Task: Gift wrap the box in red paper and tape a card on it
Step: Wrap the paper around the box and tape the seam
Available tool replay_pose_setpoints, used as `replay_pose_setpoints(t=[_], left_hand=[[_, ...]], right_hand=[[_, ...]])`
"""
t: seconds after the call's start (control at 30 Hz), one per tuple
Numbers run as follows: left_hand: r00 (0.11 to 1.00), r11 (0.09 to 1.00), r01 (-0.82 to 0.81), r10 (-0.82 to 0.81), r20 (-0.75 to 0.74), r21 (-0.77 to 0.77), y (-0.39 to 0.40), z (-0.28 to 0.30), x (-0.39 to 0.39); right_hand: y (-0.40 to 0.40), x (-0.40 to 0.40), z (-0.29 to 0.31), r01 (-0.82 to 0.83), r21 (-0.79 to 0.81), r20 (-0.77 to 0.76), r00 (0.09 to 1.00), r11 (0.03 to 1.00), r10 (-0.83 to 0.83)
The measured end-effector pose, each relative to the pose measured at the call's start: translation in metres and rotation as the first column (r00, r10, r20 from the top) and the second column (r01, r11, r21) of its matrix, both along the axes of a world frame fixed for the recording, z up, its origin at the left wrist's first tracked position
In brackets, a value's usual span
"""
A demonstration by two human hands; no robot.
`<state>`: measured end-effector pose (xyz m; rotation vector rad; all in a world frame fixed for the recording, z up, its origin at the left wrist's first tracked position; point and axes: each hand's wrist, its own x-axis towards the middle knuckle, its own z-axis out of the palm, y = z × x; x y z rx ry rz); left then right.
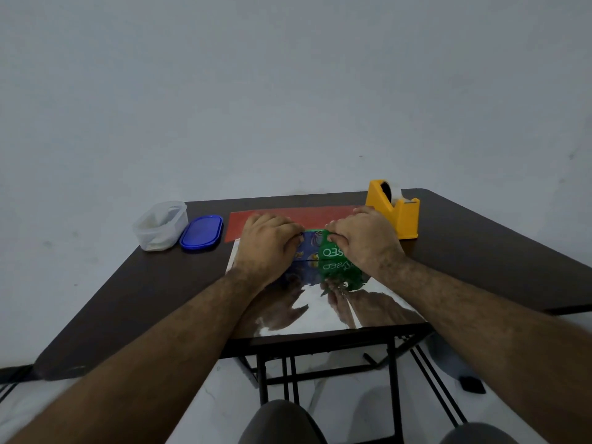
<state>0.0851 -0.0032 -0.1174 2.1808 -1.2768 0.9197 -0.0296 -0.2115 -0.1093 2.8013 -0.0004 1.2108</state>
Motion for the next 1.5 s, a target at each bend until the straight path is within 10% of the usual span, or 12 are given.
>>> replay_pose_setpoints(t=[0.33,0.67,0.8,0.93,1.03,1.5], left_hand=[[1.000,0.977,-0.004,0.000,0.018,0.212,-0.020,0.024,-0.025],[0.990,0.996,0.035,-0.022,-0.142,0.087,-0.019,0.022,-0.014],[0.995,0.999,0.003,0.003,-0.101,0.053,-0.020,0.018,-0.014],[0.994,0.999,0.012,-0.009,-0.104,0.030,-0.020,0.013,-0.013],[0.993,0.999,0.014,-0.010,-0.118,0.030,-0.022,0.013,-0.010],[0.986,0.998,-0.012,0.022,-0.165,0.060,-0.025,0.017,-0.006]], right_hand=[[0.008,-0.005,0.007,0.079,-0.090,-0.035,0.996,0.993,-0.082],[0.000,-0.011,0.024,0.005,0.132,-0.141,0.990,0.991,0.014],[-0.037,-0.008,0.049,0.096,0.497,0.092,0.983,0.863,-0.162],[-0.098,-0.002,0.075,0.573,0.626,-0.233,0.785,0.529,-0.574],[-0.118,-0.001,0.083,0.664,0.664,-0.417,0.710,0.343,-0.568],[-0.119,0.001,0.105,0.726,0.646,-0.661,0.686,0.234,-0.304]])
